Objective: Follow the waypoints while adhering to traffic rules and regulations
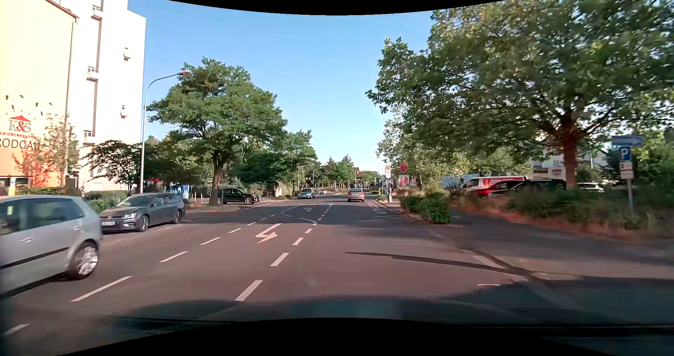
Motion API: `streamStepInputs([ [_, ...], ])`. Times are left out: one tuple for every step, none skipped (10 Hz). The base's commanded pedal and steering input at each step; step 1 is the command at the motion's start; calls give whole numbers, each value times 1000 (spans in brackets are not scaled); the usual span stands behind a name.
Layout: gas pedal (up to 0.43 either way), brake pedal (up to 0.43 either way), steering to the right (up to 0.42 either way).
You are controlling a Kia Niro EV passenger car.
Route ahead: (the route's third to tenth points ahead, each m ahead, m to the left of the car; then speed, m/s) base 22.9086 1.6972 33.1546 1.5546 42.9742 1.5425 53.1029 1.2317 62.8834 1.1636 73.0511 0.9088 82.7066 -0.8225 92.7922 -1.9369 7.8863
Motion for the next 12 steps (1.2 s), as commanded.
streamStepInputs([
  [47, 0, -4],
  [47, 0, -4],
  [47, 0, -3],
  [47, 0, -3],
  [47, 0, -3],
  [47, 0, -4],
  [47, 0, -3],
  [47, 0, -4],
  [47, 0, -4],
  [47, 0, -4],
  [47, 0, -4],
  [47, 0, -4],
])
